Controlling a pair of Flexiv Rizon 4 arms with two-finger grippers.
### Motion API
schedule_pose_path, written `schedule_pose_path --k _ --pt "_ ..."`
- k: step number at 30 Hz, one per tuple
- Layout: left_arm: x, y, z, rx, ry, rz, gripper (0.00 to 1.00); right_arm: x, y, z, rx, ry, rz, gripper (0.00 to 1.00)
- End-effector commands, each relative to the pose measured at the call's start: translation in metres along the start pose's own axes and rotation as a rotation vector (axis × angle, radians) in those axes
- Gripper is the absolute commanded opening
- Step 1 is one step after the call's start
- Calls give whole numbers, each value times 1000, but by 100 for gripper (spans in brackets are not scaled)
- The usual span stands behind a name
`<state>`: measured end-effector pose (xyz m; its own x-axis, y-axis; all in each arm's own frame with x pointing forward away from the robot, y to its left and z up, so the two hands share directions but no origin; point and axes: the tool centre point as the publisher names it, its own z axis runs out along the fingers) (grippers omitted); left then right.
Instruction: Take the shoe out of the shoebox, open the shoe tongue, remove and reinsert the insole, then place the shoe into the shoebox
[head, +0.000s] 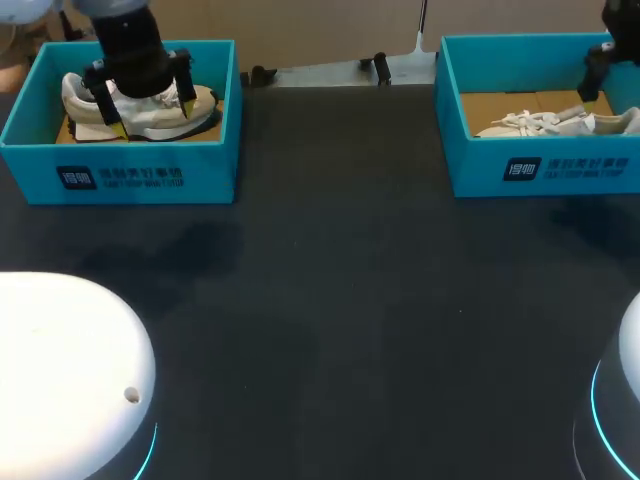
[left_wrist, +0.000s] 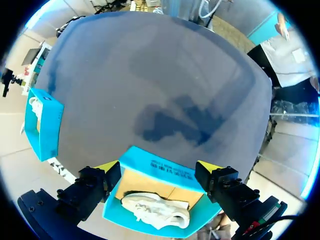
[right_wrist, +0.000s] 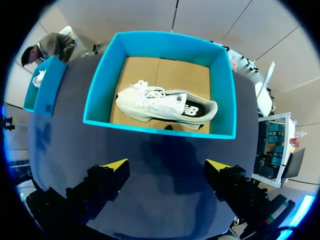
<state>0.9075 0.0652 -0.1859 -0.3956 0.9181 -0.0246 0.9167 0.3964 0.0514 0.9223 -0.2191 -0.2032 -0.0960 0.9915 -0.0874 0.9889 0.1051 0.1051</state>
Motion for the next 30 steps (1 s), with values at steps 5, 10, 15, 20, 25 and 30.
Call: schedule_pose_path --k 5,10,15,20,25,30 --pt "16 30 -1 -30 11 97 100 0 0 0 0 -1 0 100" --pt "27 45 7 -51 24 184 100 0 0 0 0 -1 0 100" --pt "43 71 16 -48 -4 241 100 0 0 0 0 -1 0 100" --pt "62 98 20 -60 -15 276 100 0 0 0 0 -1 0 100" --pt "79 129 28 -71 -7 263 100 0 0 0 0 -1 0 100" --pt "88 149 37 -108 8 301 100 0 0 0 0 -1 0 100"
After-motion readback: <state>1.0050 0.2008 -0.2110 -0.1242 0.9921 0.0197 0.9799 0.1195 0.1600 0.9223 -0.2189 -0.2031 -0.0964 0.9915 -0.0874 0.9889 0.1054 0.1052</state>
